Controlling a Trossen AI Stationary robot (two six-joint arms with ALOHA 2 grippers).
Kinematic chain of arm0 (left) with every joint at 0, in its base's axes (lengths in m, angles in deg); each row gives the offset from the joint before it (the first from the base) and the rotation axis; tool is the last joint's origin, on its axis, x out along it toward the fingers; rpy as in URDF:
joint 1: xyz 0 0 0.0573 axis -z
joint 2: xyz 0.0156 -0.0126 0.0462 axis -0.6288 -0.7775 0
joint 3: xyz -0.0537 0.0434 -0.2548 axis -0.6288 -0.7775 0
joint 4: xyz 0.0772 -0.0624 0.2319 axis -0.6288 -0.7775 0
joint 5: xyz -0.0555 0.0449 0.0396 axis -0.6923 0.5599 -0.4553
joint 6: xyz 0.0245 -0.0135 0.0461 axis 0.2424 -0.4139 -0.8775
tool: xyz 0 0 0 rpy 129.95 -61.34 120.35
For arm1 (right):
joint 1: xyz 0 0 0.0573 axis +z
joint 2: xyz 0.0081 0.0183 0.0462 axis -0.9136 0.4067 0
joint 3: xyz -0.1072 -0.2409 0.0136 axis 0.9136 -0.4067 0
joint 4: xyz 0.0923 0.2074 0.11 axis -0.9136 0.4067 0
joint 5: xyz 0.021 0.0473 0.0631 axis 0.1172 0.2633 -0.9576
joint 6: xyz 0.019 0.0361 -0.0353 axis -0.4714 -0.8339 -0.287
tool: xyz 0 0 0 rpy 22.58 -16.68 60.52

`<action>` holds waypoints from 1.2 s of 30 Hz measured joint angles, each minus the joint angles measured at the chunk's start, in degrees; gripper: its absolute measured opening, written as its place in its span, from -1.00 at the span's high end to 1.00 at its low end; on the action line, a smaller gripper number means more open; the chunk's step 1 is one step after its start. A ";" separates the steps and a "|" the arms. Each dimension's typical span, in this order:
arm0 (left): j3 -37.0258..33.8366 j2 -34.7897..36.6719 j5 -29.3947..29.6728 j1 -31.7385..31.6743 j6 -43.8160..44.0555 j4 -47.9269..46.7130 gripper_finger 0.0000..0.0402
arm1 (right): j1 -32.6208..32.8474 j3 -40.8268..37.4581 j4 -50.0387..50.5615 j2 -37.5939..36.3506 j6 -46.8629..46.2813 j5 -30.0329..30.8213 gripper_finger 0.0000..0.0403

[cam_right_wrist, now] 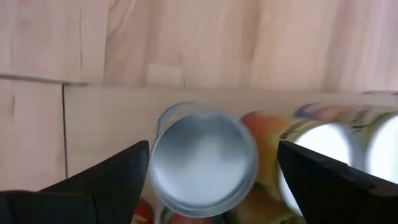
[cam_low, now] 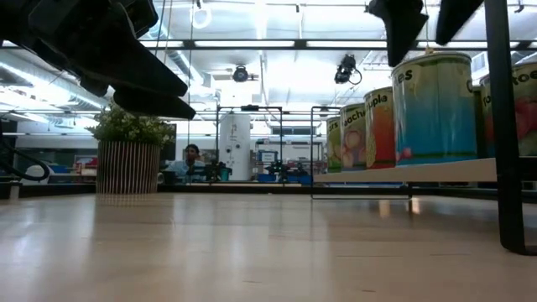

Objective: Pick and place cans onto a shelf
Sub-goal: Put the canned cherries on the shelf

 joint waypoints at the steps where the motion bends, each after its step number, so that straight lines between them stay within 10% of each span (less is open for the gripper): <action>1: 0.00 0.00 0.02 0.00 -0.12 0.03 -0.91 | 0.05 0.00 -0.26 -0.51 0.08 0.73 -0.80; 10: 0.00 0.00 0.02 -1.03 -0.02 0.19 -0.91 | -1.88 0.07 -4.00 -1.65 3.18 10.64 -0.80; 36: 0.00 0.00 -0.20 -0.98 0.26 0.18 -0.91 | -0.22 -1.16 0.58 -0.66 0.59 6.50 -0.75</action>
